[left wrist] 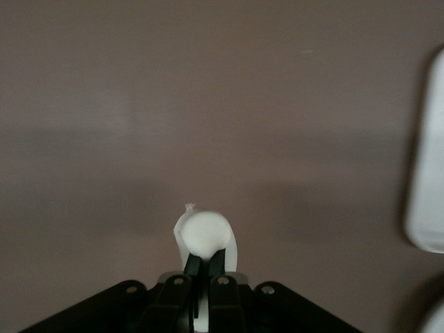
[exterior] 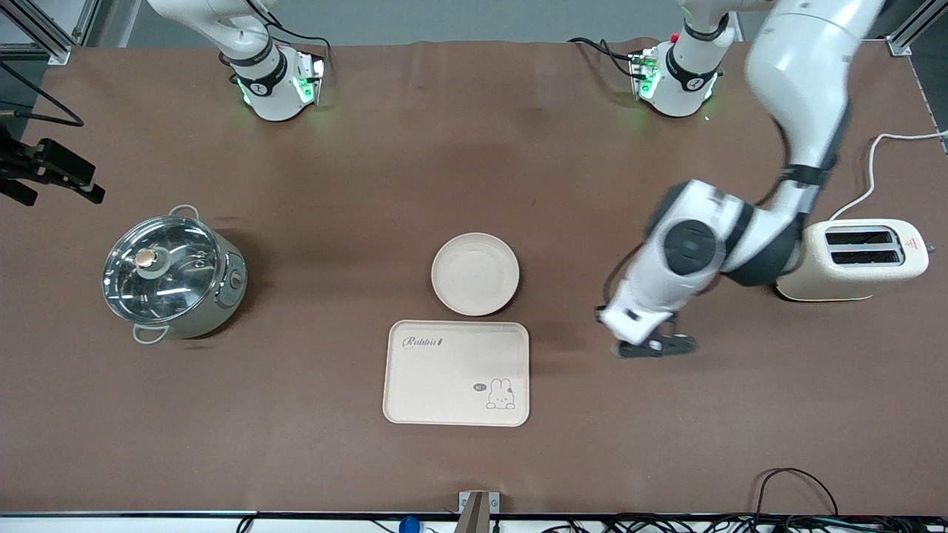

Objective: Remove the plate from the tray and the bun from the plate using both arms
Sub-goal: 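Carry the bun toward the toaster and lower it onto the table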

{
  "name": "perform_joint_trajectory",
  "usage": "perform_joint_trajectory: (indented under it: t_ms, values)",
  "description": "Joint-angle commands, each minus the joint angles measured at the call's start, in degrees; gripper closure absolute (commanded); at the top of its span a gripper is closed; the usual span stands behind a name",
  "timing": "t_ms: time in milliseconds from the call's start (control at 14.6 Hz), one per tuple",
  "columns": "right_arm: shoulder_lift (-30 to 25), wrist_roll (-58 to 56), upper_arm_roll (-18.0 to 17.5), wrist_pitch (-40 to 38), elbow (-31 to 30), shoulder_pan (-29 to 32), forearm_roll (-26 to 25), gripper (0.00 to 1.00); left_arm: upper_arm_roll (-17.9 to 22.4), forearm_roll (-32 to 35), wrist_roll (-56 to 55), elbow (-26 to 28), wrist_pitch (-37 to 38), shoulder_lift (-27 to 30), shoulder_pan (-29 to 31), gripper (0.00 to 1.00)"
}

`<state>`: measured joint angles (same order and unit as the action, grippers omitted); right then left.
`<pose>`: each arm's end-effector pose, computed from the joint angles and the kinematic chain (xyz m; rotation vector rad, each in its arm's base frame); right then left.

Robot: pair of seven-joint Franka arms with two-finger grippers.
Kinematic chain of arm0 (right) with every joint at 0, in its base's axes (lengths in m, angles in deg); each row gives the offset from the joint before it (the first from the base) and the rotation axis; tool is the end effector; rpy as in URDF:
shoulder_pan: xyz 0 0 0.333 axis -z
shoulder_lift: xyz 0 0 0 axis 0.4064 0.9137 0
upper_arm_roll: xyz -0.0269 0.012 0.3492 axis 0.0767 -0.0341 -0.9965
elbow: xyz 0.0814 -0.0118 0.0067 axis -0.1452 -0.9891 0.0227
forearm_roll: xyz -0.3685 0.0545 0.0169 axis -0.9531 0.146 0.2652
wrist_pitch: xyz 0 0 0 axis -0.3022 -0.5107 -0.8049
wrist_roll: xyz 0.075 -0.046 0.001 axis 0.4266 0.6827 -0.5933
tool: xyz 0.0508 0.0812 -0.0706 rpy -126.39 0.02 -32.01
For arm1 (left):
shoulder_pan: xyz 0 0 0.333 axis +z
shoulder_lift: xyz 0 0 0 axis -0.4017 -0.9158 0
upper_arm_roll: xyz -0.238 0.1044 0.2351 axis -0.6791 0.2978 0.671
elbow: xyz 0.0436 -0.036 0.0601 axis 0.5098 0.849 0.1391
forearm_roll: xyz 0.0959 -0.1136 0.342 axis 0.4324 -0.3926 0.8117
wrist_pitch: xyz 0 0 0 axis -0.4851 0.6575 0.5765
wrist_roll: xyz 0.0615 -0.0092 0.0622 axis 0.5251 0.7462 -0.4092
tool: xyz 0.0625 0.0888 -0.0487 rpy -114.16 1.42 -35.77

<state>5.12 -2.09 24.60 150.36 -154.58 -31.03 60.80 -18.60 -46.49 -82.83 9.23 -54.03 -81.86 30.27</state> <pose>0.5335 -0.0110 0.6837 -3.0929 0.0120 -0.0861 0.6603 -0.1942 0.3465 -3.1164 -0.0357 -0.0209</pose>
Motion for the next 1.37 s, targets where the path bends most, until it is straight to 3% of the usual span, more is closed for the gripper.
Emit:
perform_joint_trajectory:
  t_ms: [0,68,205,274,342,479,684,1300]
  values:
    - [-1.3,1.2,-1.3,0.7,-1.2,0.7,-1.3,0.0,-1.5,-0.4,6.7,4.2,-1.1,0.7,7.2,0.99]
    - [-1.2,1.2,-1.3,0.8,-1.1,0.5,-1.3,0.0,-1.4,-0.4,8.7,4.9,-1.7,0.3,9.6,0.98]
    - [-0.6,0.5,-1.4,0.8,-1.0,0.4,-0.9,0.0,-1.4,0.0,9.8,4.8,-2.5,-2.3,12.5,0.84]
    - [0.2,-0.2,-1.4,1.1,-0.9,0.5,-0.7,0.0,-1.4,0.3,9.8,4.8,-3.8,-3.6,13.5,0.62]
    - [0.2,-0.7,-1.4,1.5,-0.8,0.3,-0.8,0.0,-1.3,0.4,9.8,4.7,-4.9,-4.7,14.0,0.51]
    - [0.8,-0.4,-1.4,1.5,0.3,0.3,-0.8,0.0,-1.0,1.2,9.8,4.8,-7.0,-6.2,14.4,0.09]
    - [1.8,-0.1,-1.4,2.9,0.3,0.2,-0.5,0.0,-1.1,2.1,9.9,4.7,-7.2,-6.1,14.0,0.0]
    - [2.5,0.0,-1.4,4.1,0.4,0.2,-0.3,0.0,-4.1,2.1,11.6,0.8,-6.3,0.2,14.0,0.0]
